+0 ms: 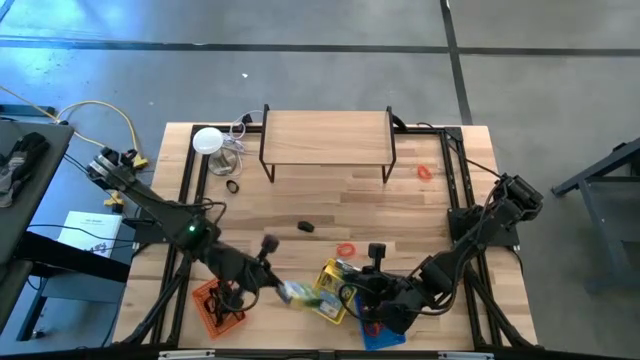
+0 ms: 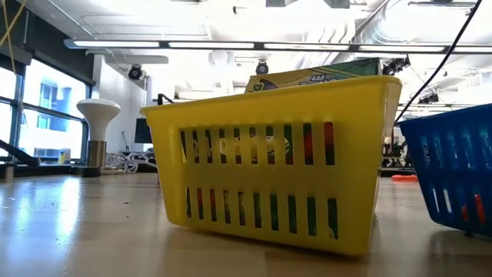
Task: Pick & Place Office Desk Supplies
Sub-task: Put the yellow crayon box into the yellow box
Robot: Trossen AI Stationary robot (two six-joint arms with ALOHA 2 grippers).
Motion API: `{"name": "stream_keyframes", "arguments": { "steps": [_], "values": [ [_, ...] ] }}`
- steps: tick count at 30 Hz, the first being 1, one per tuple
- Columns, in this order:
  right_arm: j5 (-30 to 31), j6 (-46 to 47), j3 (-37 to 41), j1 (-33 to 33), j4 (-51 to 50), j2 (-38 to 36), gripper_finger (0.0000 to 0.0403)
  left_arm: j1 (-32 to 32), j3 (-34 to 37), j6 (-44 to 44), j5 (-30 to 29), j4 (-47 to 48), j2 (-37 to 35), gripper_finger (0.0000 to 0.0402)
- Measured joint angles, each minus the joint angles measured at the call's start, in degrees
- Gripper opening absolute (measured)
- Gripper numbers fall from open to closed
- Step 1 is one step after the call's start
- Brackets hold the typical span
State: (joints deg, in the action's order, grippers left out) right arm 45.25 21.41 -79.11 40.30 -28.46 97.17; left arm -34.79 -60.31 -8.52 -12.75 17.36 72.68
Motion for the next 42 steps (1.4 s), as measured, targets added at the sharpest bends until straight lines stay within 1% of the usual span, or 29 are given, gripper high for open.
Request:
{"name": "stream_keyframes", "arguments": {
  "steps": [4,9,13,14,18,20,24,27,32,34,42],
  "values": [
    [1.17,0.02,0.0,0.84,1.62,0.0,0.0002,1.75,-0.04,0.44,5.62,-6.85,3.73,0.0],
    [13.25,0.99,0.0,4.58,1.57,0.0,0.0002,3.68,-0.02,1.95,11.23,-16.03,10.36,0.0],
    [17.7,1.28,0.0,7.95,2.47,0.0,0.0002,4.42,-0.02,2.18,15.51,-24.54,16.37,0.0],
    [18.19,1.62,0.0,8.78,2.57,0.0,0.0002,4.62,-0.02,2.17,15.55,-25.79,17.51,0.0],
    [19.39,2.74,0.0,11.32,3.65,0.0,0.0002,5.65,-0.02,3.99,14.32,-27.55,20.95,0.0],
    [19.65,2.82,0.0,12.19,3.97,0.0,0.0002,6.17,0.07,4.05,13.07,-27.83,21.72,0.0],
    [21.39,3.03,0.0,13.68,4.06,0.0,0.0002,7.25,0.03,4.36,12.66,-30.07,21.97,0.0],
    [21.59,3.92,0.0,14.4,4.04,0.0,0.0002,7.9,0.02,5.86,12.82,-28.76,21.95,0.0],
    [22.16,4.31,0.0,14.95,3.9,0.0,0.0002,8.07,0.02,8.21,14.73,-28.04,22.4,0.0],
    [22.16,4.31,0.0,14.96,3.86,0.0,0.0002,8.05,0.13,8.44,14.57,-26.02,22.52,0.0],
    [22.18,4.28,0.0,14.57,3.89,0.0,0.0002,8.83,-0.01,12.55,14.54,-24.28,22.26,0.0]
  ]
}}
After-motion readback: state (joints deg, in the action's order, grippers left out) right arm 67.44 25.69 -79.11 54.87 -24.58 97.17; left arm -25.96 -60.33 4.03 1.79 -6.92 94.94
